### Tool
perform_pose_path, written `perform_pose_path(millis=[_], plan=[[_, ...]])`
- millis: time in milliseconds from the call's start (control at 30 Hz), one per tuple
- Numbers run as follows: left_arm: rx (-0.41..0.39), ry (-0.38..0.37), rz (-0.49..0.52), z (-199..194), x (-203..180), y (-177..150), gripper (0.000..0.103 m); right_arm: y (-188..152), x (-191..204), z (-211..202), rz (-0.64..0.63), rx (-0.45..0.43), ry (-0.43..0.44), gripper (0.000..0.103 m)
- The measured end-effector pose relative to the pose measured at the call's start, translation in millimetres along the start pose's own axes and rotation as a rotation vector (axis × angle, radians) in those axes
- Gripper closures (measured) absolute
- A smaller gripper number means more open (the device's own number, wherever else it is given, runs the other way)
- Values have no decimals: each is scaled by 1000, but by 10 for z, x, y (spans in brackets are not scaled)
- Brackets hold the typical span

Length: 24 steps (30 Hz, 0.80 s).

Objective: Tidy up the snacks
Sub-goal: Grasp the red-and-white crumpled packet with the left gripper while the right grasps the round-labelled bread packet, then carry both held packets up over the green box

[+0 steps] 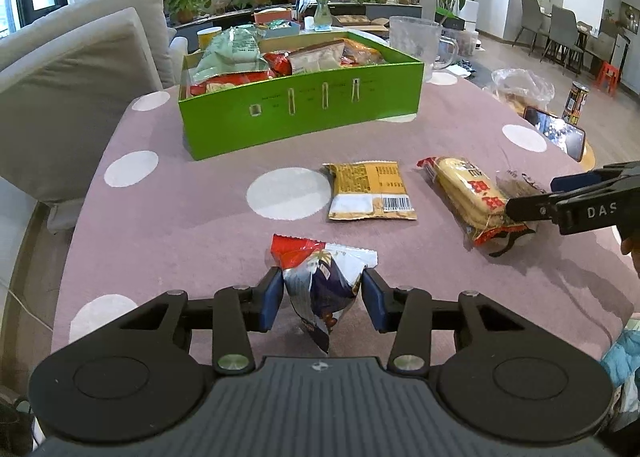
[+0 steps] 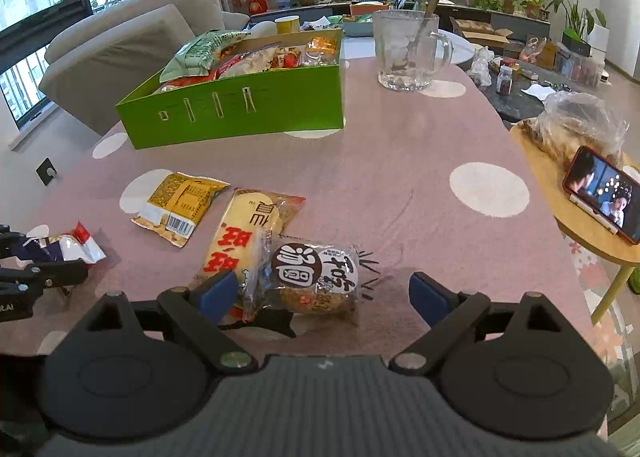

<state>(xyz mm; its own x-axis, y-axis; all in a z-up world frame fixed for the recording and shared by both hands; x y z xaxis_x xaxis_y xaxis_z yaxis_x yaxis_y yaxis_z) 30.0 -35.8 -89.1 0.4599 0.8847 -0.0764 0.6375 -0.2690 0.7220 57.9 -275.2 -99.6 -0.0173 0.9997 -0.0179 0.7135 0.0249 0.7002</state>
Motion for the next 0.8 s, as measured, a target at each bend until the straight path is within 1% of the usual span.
perform_pose_path(millis=[233, 333, 433, 600, 800], plan=[[-1, 3, -11, 2, 22, 0, 63, 12, 55, 71, 3, 16, 33, 33], [1, 6, -16, 5, 34, 6, 63, 30, 130, 42, -15, -1, 55, 33], [-1, 10, -19, 1, 35, 12, 63, 41, 165, 20, -10, 2, 75, 33], [-5, 16, -29, -9, 58, 14, 63, 30, 196, -45, -16, -11, 69, 34], [-21, 18, -33, -65, 60, 42, 63, 107, 223, -183, -20, -60, 70, 34]])
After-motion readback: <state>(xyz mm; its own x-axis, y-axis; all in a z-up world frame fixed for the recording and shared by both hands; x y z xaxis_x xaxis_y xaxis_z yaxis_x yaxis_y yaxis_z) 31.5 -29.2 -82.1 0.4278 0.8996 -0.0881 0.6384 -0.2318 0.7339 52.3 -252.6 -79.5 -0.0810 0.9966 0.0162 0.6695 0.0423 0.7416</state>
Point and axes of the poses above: each gripper's, at about its wrist camera, not at the fingertips, and z roughly the way its jaws point, x to its left, y to its top, the point moved 4 cm from there along z, roughly the way its jaws point, and after that the axes turned 8 degrees about -y, right-handed, at the moved point
